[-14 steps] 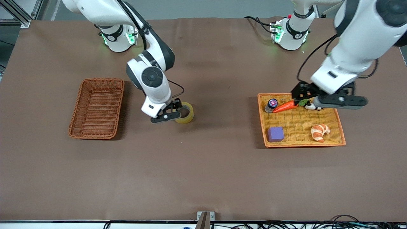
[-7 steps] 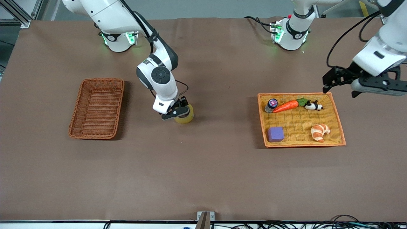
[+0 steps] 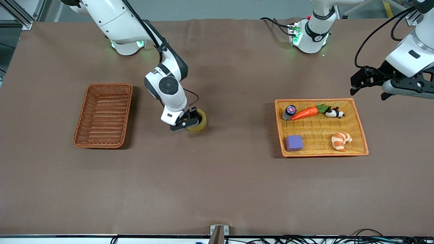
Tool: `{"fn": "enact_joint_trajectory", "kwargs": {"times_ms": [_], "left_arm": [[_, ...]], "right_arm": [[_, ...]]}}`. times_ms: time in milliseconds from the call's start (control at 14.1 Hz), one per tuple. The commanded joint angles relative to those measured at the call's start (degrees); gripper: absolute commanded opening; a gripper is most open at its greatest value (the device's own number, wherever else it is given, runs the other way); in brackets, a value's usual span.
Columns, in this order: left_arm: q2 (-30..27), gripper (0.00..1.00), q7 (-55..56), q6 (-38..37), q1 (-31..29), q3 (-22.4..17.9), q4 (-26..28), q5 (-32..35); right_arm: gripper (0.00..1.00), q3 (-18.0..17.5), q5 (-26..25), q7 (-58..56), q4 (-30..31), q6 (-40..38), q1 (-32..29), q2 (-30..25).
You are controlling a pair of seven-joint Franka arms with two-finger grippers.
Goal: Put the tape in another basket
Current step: 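Carry the tape roll with the right gripper into the empty basket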
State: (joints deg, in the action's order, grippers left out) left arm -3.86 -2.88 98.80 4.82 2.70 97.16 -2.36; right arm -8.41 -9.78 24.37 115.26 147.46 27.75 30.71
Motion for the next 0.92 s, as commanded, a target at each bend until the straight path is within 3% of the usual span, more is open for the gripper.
{"fn": "enact_joint_trajectory", "kwargs": {"times_ms": [0,71,142,355,497,852], "left_arm": [[0.96,1.0,2.25,-1.95,0.11,-0.42,-1.1,0.86],[1.13,1.0,2.61,-1.95,0.19,-0.33,-0.92,1.74],[1.22,1.0,2.53,-2.04,0.19,-0.24,-0.66,2.88],[2.36,1.0,2.79,-1.95,-0.24,-0.33,-0.74,3.33],[4.12,1.0,3.84,-1.95,-0.51,-0.15,-2.93,2.98],[5.61,1.0,4.63,-2.04,-0.34,0.63,-4.34,3.42]], "right_arm": [[0.19,-0.56,-1.38,1.47,-0.39,-0.5,-1.21,-0.04],[0.02,-0.56,-1.21,1.99,-0.48,-0.68,-1.21,-0.04],[0.0,-0.56,-1.2,4.08,-0.48,-0.77,-1.12,-0.04],[0.0,-0.56,-1.29,5.16,-0.48,-1.03,-1.12,0.05],[0.0,-0.56,-1.29,5.33,-2.05,-6.01,-1.64,-0.91],[0.0,-0.65,-0.85,3.67,-2.85,-19.46,-11.65,-14.34]]}}
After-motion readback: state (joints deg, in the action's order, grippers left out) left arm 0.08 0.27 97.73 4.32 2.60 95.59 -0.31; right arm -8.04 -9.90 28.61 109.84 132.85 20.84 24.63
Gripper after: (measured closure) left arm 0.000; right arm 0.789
